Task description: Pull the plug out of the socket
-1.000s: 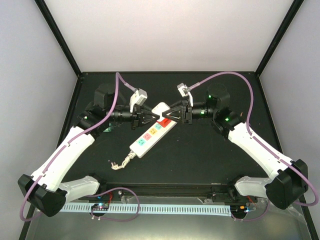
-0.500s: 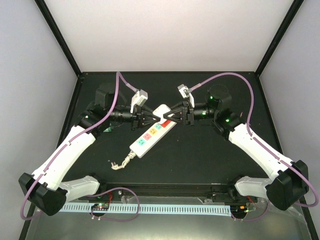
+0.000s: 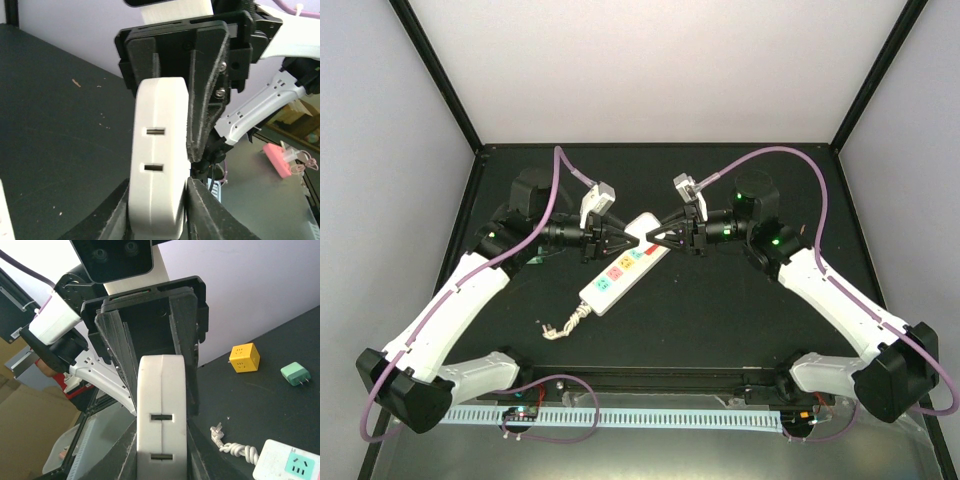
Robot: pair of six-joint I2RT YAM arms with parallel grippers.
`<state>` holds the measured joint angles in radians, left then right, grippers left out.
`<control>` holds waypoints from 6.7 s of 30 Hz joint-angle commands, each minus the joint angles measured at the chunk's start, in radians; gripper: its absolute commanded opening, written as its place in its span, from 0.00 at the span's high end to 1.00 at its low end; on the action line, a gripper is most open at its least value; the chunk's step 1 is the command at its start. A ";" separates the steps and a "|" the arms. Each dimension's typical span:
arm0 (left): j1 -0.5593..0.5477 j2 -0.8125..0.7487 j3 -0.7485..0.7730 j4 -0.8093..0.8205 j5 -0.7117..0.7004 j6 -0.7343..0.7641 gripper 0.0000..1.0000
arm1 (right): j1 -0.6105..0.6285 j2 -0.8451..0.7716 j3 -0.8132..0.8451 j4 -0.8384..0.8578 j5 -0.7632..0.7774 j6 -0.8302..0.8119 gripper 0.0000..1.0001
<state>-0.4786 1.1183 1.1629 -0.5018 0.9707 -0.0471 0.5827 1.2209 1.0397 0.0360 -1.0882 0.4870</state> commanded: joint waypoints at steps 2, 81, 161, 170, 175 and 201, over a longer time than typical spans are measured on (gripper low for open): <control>0.032 -0.005 0.037 -0.056 -0.121 0.043 0.64 | 0.017 -0.054 0.045 -0.052 -0.032 -0.044 0.94; 0.137 0.053 0.043 -0.256 -0.167 0.248 0.98 | -0.137 -0.055 0.210 -0.300 0.228 -0.244 0.00; 0.468 0.571 0.311 -0.413 -0.491 0.553 0.01 | -0.239 -0.178 -0.072 -0.481 0.383 -0.497 0.00; 0.215 0.452 0.276 -0.385 -0.580 0.516 0.01 | -0.315 -0.166 -0.084 -0.448 0.360 -0.432 0.00; 0.106 0.497 0.289 -0.361 -0.627 0.480 0.01 | -0.354 -0.175 -0.105 -0.424 0.338 -0.401 0.00; -0.112 0.842 0.420 -0.206 -0.815 0.308 0.01 | -0.444 -0.240 -0.202 -0.315 0.303 -0.319 0.00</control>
<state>-0.5804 1.9335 1.5246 -0.7341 0.1982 0.2943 0.1509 1.0019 0.8551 -0.3191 -0.7658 0.1448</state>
